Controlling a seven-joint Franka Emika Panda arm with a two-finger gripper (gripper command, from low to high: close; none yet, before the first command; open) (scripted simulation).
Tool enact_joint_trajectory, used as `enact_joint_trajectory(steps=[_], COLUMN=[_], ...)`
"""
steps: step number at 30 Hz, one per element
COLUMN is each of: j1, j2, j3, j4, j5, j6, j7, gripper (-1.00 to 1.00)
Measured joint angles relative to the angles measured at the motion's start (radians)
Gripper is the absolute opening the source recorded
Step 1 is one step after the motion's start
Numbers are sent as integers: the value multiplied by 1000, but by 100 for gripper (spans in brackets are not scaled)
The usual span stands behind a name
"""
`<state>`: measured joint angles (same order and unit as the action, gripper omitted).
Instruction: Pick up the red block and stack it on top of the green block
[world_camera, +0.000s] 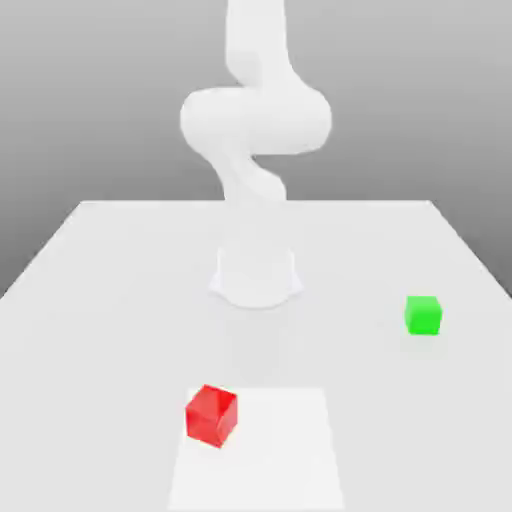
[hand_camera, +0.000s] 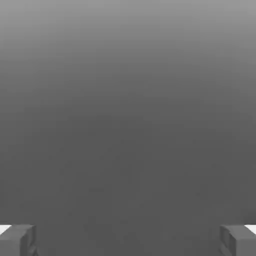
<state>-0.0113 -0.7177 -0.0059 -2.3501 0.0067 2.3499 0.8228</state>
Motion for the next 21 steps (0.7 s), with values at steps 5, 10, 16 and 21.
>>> enact_joint_trajectory(steps=[5, 10, 16, 21], j1=[-28, -54, -83, -102], j2=[195, 378, 596, 776], j3=[-8, -13, -22, -30], j4=[-113, -220, -348, -413], j5=[15, 22, 13, 1], j6=[116, 226, 357, 480], j7=[54, 110, 190, 239], gripper=[0, 0, 0, 0])
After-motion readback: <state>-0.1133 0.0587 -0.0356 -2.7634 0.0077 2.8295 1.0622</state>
